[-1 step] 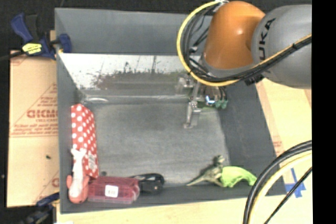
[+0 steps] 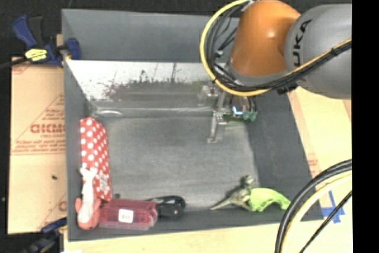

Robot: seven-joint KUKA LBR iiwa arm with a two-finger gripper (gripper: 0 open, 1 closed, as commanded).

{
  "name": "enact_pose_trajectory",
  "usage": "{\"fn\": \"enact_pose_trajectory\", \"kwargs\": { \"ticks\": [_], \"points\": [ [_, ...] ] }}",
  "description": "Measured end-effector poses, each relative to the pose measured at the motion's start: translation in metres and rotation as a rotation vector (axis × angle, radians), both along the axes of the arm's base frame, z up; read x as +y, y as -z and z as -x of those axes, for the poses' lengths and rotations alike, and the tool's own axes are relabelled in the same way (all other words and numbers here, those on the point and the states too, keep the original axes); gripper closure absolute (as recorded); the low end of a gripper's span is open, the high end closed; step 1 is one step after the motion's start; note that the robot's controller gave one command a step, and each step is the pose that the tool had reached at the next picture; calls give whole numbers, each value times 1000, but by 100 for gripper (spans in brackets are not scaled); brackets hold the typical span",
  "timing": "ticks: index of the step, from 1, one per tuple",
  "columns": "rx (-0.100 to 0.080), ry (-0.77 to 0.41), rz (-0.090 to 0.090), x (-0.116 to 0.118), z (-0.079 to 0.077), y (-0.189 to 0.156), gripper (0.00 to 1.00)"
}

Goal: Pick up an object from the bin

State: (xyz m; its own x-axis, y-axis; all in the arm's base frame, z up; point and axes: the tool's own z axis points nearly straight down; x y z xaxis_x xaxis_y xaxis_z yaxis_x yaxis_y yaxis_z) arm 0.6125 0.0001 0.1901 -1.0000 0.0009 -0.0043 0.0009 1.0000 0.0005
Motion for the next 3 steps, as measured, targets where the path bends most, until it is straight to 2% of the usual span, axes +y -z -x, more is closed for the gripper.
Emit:
{"fn": "enact_pose_trajectory", "kwargs": {
  "ticks": [1,2,3],
  "points": [
    [2,458,1,-91,-8,55,0],
    [-7,-33,1,-91,-35,42,0],
    [-6,437,1,-129,-29,72,0]
  ]
}}
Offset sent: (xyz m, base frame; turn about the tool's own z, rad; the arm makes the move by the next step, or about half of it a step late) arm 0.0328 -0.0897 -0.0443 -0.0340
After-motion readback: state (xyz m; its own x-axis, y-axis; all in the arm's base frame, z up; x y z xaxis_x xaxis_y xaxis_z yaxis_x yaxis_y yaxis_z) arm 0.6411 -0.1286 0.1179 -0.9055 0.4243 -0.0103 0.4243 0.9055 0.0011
